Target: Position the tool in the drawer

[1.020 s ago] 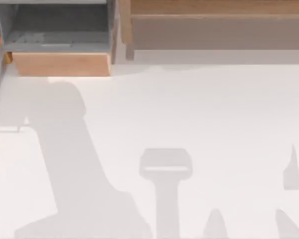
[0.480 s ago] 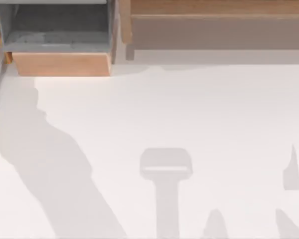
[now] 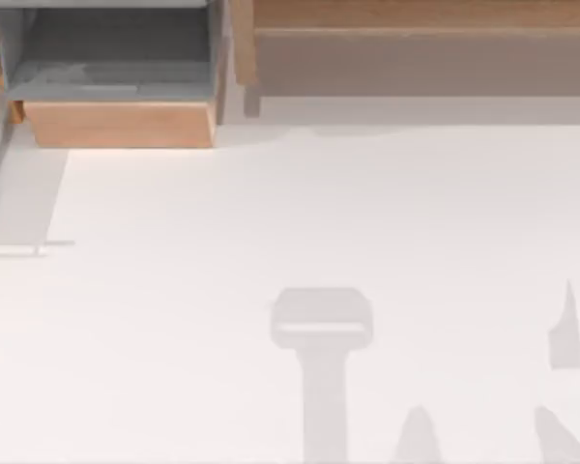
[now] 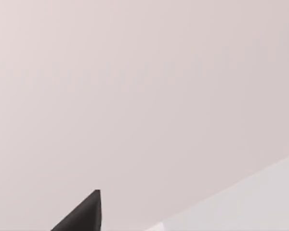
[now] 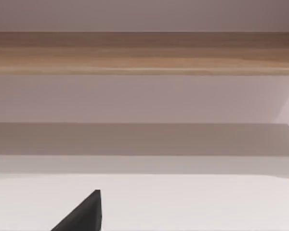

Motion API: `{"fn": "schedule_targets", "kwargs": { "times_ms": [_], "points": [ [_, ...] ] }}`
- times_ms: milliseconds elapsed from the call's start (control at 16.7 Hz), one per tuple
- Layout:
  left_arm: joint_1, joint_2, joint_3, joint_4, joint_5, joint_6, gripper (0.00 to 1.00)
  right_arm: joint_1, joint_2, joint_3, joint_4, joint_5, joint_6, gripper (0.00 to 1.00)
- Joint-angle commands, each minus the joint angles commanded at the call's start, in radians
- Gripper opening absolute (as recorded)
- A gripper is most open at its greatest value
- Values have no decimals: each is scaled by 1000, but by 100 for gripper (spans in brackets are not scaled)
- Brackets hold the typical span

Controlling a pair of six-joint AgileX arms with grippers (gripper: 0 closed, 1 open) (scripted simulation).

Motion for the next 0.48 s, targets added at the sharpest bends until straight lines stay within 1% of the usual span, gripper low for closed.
{"fn": "schedule_targets", "kwargs": {
  "times_ms": [240,480],
  "points": [
    [69,-28,-369,516,124,152,100,0,0,0,0,0,0,100],
    [81,-29,-691,962,267,240,100,0,0,0,0,0,0,100]
  ]
}}
